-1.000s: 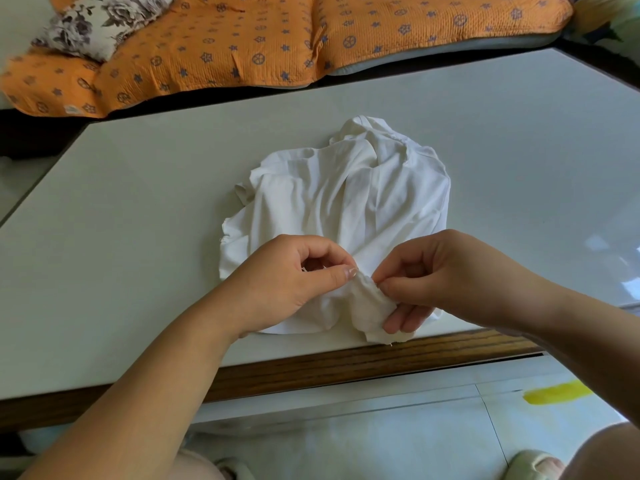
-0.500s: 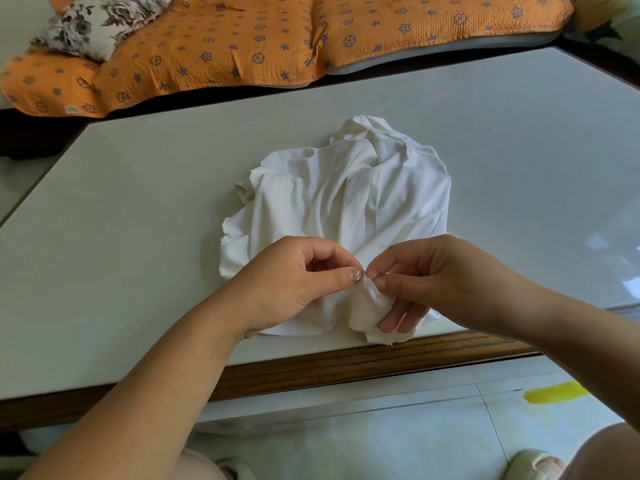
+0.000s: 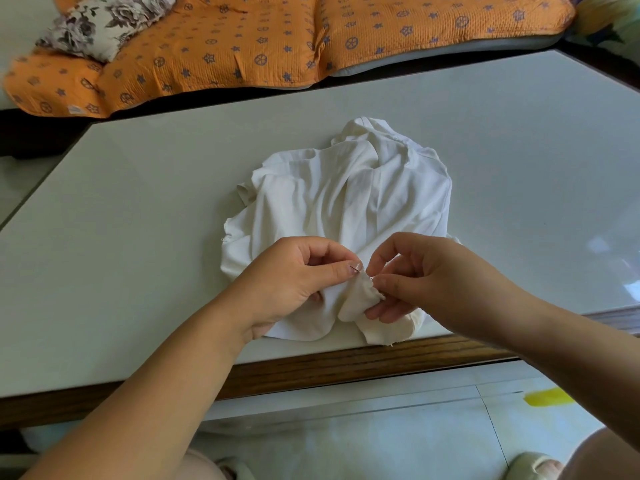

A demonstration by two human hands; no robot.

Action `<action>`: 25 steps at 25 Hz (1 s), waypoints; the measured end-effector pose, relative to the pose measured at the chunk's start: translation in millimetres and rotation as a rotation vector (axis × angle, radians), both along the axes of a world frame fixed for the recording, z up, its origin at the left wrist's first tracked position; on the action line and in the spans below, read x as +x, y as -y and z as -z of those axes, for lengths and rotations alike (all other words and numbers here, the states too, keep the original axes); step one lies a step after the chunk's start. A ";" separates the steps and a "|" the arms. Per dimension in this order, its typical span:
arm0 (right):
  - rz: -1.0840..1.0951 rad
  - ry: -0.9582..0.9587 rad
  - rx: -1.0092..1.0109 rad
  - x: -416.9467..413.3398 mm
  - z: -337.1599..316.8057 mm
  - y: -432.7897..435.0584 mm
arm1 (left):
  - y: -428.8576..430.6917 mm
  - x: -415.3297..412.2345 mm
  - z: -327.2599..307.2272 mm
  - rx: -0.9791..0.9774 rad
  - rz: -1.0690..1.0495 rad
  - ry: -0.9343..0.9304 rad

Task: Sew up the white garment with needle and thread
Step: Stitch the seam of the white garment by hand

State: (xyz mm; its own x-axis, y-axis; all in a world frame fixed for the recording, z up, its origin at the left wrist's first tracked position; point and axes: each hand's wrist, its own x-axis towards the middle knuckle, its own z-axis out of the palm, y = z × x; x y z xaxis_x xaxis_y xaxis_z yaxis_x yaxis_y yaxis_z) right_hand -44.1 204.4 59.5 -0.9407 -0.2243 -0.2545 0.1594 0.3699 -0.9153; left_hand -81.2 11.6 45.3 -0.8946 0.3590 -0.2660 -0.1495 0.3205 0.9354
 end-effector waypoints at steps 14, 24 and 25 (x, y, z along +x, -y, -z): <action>0.130 -0.158 0.052 -0.6 4.1 7.2 | -11.0 4.3 3.3 0.039 -0.043 0.117; 0.427 0.106 -0.741 -34.8 -8.0 -13.9 | -5.2 2.1 0.1 0.030 -0.056 0.166; 0.448 0.117 -0.792 -36.9 -8.0 -16.1 | -4.8 2.2 -0.5 0.023 -0.060 0.159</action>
State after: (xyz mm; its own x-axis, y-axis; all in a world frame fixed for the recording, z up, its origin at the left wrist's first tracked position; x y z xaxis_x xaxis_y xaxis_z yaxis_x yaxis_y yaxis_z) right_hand -81.0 220.6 67.5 -0.9598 0.0056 -0.2806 0.2440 -0.4776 -0.8440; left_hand -79.0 16.4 45.7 -0.8620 0.3135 -0.3983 -0.3145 0.2854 0.9053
